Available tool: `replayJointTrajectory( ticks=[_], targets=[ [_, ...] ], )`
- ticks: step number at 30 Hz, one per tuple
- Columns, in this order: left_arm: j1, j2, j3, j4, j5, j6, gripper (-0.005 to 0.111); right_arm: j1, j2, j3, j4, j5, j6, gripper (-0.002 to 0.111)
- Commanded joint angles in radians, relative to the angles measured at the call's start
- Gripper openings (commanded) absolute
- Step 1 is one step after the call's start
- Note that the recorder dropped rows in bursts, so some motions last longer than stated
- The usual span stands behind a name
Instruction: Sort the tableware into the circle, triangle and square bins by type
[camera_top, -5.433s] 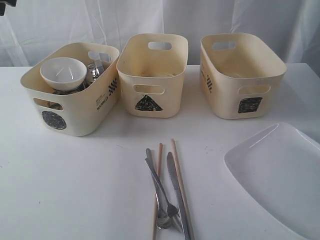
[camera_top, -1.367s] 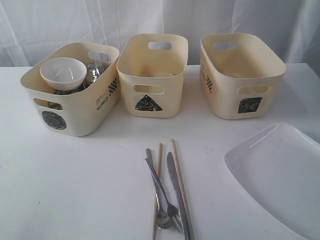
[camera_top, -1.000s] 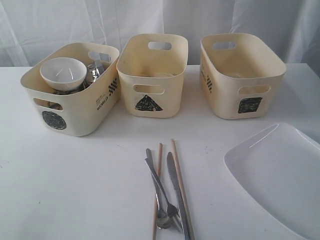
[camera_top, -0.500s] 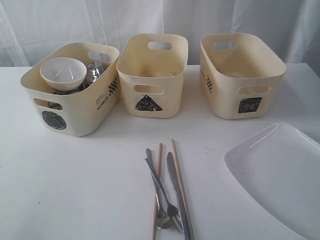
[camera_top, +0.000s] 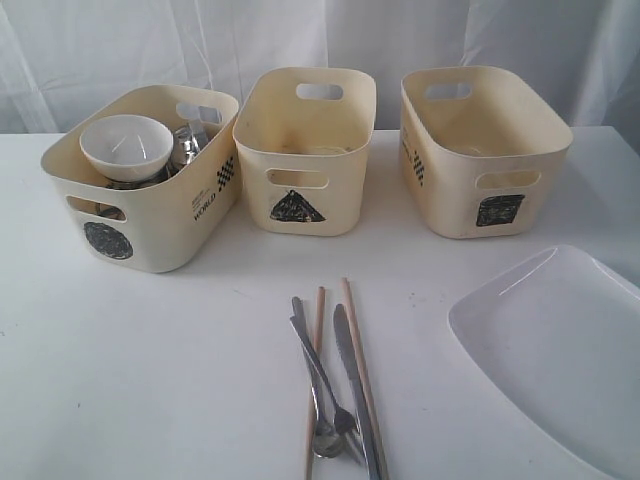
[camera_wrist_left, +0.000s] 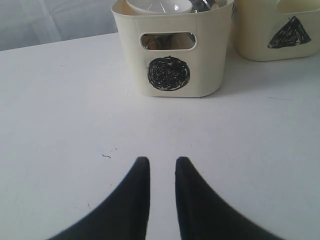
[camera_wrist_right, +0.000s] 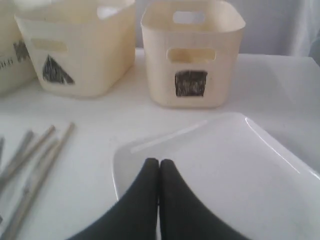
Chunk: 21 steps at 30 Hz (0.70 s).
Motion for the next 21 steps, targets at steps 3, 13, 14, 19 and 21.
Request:
replayJointTrajectory(
  ticks=[3, 13, 14, 19, 21],
  targets=[
    [0.003, -0.005, 0.004, -0.002, 0.004, -0.007, 0.025, 0.003, -0.006, -0.168, 0.075, -0.320, 0.168, 0.000],
    [0.003, -0.005, 0.004, -0.002, 0.004, -0.007, 0.025, 0.003, -0.006, -0.405, 0.075, -0.291, 0.198, 0.000],
    [0.003, -0.005, 0.004, -0.002, 0.004, -0.007, 0.025, 0.003, -0.006, -0.414, 0.075, -0.291, 0.219, 0.000],
    [0.003, -0.005, 0.004, -0.002, 0.004, -0.007, 0.025, 0.003, -0.006, -0.429, 0.075, -0.298, 0.259, 0.000],
    [0.003, -0.005, 0.004, -0.002, 0.004, -0.007, 0.025, 0.003, -0.006, -0.429, 0.078, -0.298, 0.324, 0.000]
  ],
)
